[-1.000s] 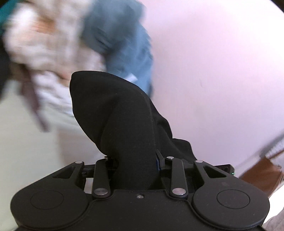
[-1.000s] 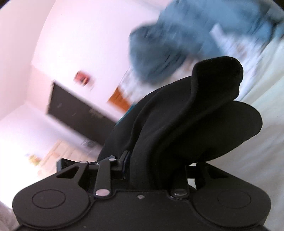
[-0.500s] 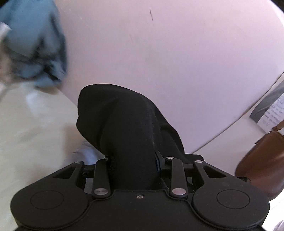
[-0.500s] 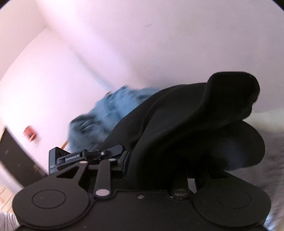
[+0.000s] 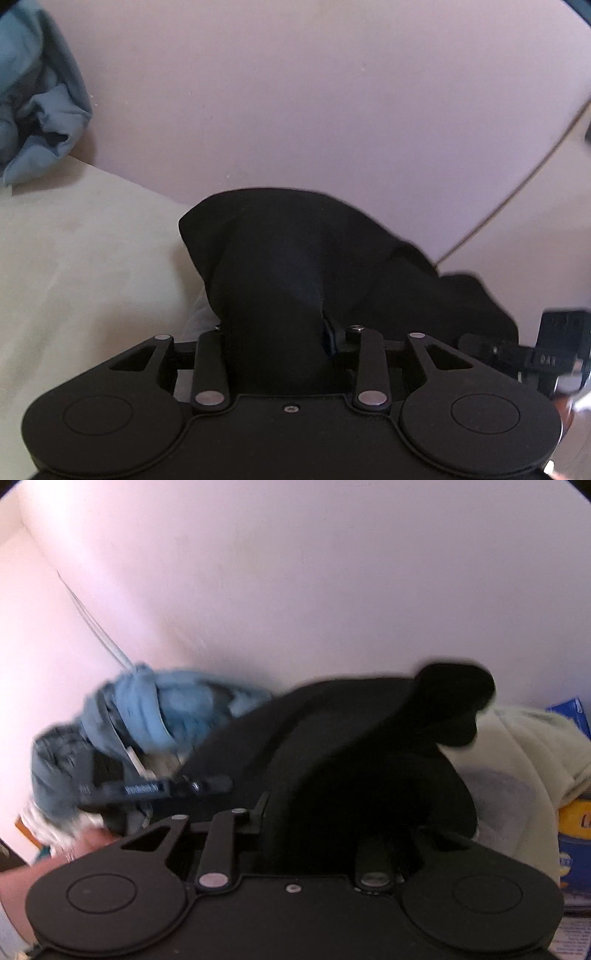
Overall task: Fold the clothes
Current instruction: 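Lift the folded black garment with both grippers and carry it toward the wall, then lower the folded garment onto the sheet by the wall and open both grippers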
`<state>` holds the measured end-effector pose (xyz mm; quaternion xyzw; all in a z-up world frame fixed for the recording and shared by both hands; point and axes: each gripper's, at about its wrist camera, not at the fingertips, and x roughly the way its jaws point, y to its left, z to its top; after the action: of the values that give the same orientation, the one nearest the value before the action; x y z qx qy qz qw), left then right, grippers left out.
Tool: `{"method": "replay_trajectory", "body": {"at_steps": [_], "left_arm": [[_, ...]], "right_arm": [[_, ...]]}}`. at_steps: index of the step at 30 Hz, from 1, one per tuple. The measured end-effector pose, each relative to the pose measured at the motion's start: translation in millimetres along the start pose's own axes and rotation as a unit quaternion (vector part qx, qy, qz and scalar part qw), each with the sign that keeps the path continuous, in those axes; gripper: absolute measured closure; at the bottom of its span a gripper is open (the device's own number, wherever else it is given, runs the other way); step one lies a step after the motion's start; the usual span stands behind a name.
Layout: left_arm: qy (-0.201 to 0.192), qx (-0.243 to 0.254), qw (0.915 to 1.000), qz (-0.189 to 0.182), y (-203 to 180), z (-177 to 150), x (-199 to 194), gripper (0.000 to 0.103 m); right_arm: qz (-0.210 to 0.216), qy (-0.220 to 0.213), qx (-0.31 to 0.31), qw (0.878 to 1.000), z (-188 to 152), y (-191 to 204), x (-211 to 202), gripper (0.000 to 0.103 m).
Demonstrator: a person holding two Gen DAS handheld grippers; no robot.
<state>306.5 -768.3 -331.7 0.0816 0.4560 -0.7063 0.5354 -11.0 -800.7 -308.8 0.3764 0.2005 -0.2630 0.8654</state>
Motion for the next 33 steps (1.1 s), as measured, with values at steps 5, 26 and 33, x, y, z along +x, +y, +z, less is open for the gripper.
{"method": "replay_trajectory", "body": {"at_steps": [5, 26, 33], "left_arm": [[0.039, 0.024, 0.9989, -0.006, 1.8, 12.1, -9.9, 0.049], [-0.033, 0.08, 0.9855, 0.146, -59.7, -30.4, -7.4, 0.044], [-0.024, 0.063, 0.9862, 0.151, -55.6, -35.3, 7.4, 0.044]], "right_arm": [[-0.054, 0.01, -0.065, 0.996, -5.0, 17.9, 0.3, 0.044], [-0.183, -0.054, -0.211, 0.959, -3.6, 28.6, -40.0, 0.012], [-0.17, -0.101, -0.271, 0.942, 2.5, 49.5, -37.7, 0.009]]}}
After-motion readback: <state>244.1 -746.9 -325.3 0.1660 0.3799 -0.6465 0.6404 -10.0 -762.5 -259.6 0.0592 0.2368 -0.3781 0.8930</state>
